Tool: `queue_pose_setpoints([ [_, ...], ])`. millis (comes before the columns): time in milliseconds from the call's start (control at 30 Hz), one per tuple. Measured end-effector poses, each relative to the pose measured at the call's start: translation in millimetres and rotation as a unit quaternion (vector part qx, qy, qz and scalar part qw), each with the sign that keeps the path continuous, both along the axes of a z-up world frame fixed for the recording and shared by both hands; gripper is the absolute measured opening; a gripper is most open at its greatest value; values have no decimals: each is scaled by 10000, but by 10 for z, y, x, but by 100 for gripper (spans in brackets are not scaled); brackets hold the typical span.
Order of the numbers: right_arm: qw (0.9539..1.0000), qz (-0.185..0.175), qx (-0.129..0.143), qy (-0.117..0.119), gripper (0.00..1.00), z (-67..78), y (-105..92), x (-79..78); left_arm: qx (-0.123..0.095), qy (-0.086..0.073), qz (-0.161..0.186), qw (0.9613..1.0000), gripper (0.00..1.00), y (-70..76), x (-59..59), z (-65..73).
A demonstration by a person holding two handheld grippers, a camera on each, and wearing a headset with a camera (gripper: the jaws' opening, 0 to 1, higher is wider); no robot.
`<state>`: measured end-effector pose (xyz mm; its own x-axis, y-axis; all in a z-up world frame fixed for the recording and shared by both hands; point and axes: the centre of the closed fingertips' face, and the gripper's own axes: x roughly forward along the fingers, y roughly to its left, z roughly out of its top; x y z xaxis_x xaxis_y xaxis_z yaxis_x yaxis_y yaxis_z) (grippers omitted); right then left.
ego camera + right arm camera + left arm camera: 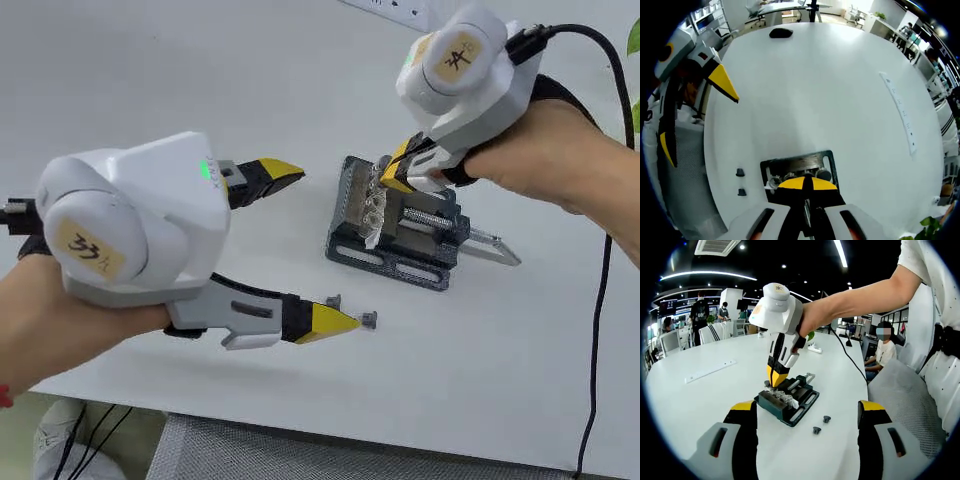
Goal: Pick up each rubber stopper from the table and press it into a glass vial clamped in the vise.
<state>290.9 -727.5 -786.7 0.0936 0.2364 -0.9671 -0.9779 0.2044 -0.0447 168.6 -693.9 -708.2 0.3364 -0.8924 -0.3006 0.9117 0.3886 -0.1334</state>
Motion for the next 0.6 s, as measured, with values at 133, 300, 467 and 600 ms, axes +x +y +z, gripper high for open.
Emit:
queue_pose_setpoints([
  [133, 9999, -31, 121, -4, 0, 7, -2, 22, 17, -12, 27, 10000, 82, 4, -9, 21],
  [300, 9996, -143, 244, 15, 0, 10, 16, 15, 57, -25, 37, 10000, 82, 11, -13, 29],
  [467, 9995, -134, 286, 1, 0, 16, 20, 15, 85, -53, 26, 9999, 82, 7, -25, 57],
  [600, 9992, -177, 346, -38, 0, 19, 20, 19, 104, -68, 32, 9999, 82, 10, -24, 74],
])
